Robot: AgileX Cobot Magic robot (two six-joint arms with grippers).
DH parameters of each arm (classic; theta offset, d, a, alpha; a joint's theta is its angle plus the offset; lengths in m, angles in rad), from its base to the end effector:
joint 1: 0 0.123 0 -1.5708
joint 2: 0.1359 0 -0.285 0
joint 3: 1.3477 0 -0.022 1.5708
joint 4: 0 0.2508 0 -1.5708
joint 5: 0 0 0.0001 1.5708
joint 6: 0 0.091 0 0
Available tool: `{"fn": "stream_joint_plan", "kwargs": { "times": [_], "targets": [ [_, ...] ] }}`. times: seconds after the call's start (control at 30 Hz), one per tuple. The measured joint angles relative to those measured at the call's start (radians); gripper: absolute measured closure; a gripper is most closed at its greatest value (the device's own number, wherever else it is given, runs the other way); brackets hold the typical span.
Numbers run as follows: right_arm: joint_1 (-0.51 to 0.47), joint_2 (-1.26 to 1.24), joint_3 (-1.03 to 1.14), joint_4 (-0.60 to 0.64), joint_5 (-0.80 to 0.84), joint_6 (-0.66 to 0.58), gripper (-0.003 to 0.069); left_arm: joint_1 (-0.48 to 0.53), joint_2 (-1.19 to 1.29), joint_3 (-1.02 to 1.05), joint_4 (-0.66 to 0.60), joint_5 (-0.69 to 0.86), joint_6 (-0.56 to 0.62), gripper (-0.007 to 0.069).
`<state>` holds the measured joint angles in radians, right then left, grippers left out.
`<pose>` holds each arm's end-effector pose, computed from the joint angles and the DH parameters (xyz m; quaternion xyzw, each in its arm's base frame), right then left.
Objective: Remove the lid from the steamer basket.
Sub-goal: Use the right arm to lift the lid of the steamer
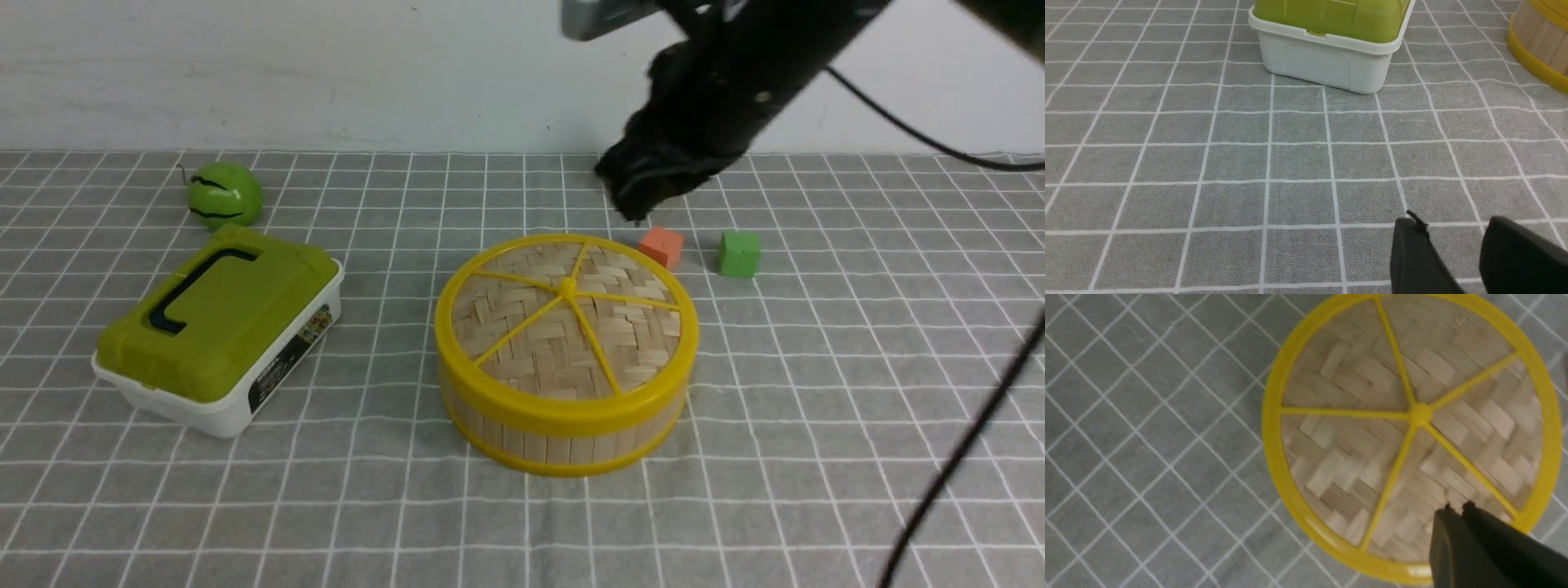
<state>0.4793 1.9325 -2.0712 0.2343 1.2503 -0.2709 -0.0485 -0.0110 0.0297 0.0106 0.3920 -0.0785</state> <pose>0.3654 0.2125 0.3756 -0.3452 0.8918 0.1440 0.2544 0.0521 -0.0022 0.1686 -0.0094 0.8117 -0.0326 0.5831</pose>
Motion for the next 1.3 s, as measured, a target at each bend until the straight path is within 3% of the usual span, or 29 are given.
{"fn": "stream_joint_plan", "kwargs": {
  "times": [0.27,0.47,0.6,0.73,0.83,0.9,0.93,0.97,1.07,1.3],
  "targets": [
    [0.069,0.203,-0.141,-0.12,0.0,0.115,0.0539,0.0,0.0,0.0,0.0,0.0,0.0,0.0386],
    [0.069,0.255,-0.146,-0.212,0.0,0.234,0.0265,0.0,0.0,0.0,0.0,0.0,0.0,0.0386],
    [0.069,0.295,-0.147,-0.215,-0.014,0.254,0.0181,0.0,0.0,0.0,0.0,0.0,0.0,0.0386],
    [0.069,0.323,-0.147,-0.215,-0.034,0.279,0.0207,0.0,0.0,0.0,0.0,0.0,0.0,0.0386],
    [0.069,0.336,-0.147,-0.215,-0.046,0.289,0.0293,0.0,0.0,0.0,0.0,0.0,0.0,0.0386],
    [0.069,0.337,-0.147,-0.215,-0.057,0.289,0.0415,0.0,0.0,0.0,0.0,0.0,0.0,0.0386],
    [0.069,0.337,-0.147,-0.215,-0.058,0.289,0.0415,0.0,0.0,0.0,0.0,0.0,0.0,0.0386],
    [0.069,0.337,-0.147,-0.215,-0.061,0.289,0.0487,0.0,0.0,0.0,0.0,0.0,0.0,0.0386],
    [0.069,0.337,-0.149,-0.217,-0.062,0.313,0.0578,0.0,0.0,0.0,0.0,0.0,0.0,0.0386],
    [0.069,0.337,-0.149,-0.222,-0.075,0.364,0.0545,0.0,0.0,0.0,0.0,0.0,0.0,0.0386]
  ]
}}
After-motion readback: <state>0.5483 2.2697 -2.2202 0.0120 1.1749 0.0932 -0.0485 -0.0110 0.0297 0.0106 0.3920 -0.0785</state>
